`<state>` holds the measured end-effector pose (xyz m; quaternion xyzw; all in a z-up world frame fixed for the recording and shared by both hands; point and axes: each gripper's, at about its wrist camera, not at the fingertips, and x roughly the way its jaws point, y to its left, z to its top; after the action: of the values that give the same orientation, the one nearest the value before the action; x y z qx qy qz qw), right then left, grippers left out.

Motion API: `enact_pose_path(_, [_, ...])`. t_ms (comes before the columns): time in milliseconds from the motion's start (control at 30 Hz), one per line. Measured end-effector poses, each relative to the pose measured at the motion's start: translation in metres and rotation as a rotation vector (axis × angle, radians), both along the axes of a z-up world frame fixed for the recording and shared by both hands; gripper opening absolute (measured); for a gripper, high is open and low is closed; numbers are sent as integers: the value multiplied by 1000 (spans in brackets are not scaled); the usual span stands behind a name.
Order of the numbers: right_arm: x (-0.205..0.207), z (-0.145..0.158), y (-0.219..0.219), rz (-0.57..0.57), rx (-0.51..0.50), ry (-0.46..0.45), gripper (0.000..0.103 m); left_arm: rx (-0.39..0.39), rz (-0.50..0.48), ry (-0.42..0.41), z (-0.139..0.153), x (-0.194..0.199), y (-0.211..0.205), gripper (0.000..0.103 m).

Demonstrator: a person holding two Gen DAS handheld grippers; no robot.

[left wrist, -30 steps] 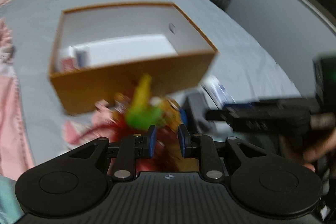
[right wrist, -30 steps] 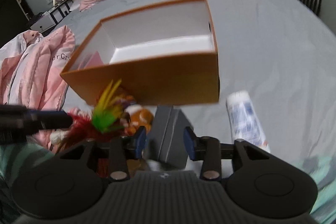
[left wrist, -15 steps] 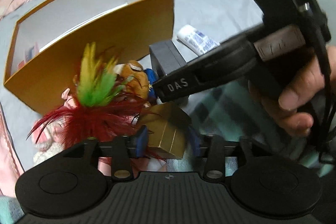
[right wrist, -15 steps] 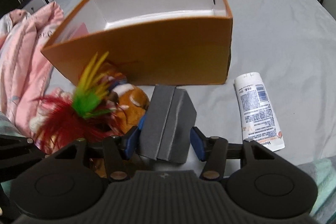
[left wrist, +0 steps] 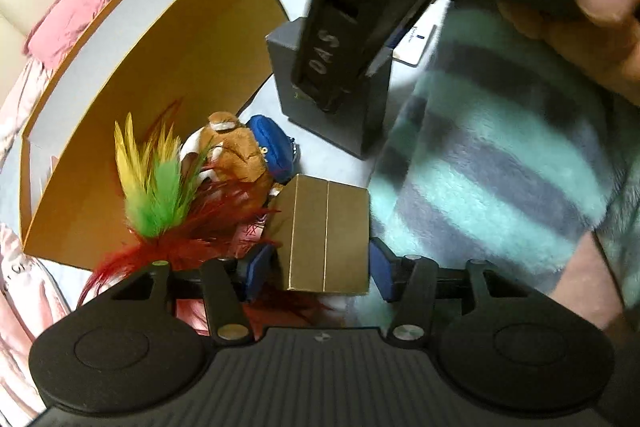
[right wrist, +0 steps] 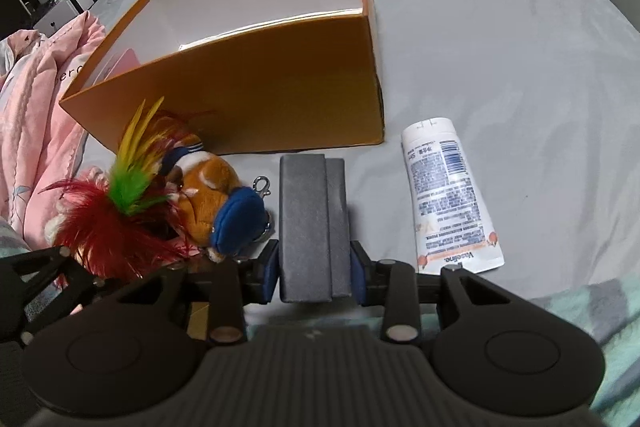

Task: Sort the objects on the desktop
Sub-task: 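Grasp the tan box with the left gripper while the right gripper grasps the black box, then carry the tan box with the left gripper while the right gripper lowers the black box into the orange box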

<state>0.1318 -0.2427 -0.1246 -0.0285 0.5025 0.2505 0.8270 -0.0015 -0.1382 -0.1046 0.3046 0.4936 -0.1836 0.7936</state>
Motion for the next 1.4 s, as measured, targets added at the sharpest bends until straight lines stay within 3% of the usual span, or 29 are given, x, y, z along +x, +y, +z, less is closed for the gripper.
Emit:
enact_pose_path(200, [1,0,-3,-1,17,11,40,-125,118,25,15,4,24,57])
enact_pose_path(533, [-5,12,-4,-5,30,-9,36,-557,351,57,83,12,72,52])
enact_pose_path(733, [-10,50,-7,10,107,-58,36,-716,453,2,111,38,87,52])
enact_pose_path(867, [-11,78,2,33,169,-110,36,-772,476,-66,123,51,107,52])
enact_pose_path(1000, [-6,102,21,78,191,-186,36,-787,508,-135,139,62,123,52])
enact_pose_path(1233, [21,130,59,109,268,-236,36,-809,559,-273,168,87,157,52])
enact_pose_path(1400, [48,127,93,94,248,-230,36,-788,582,-278,170,112,171,52])
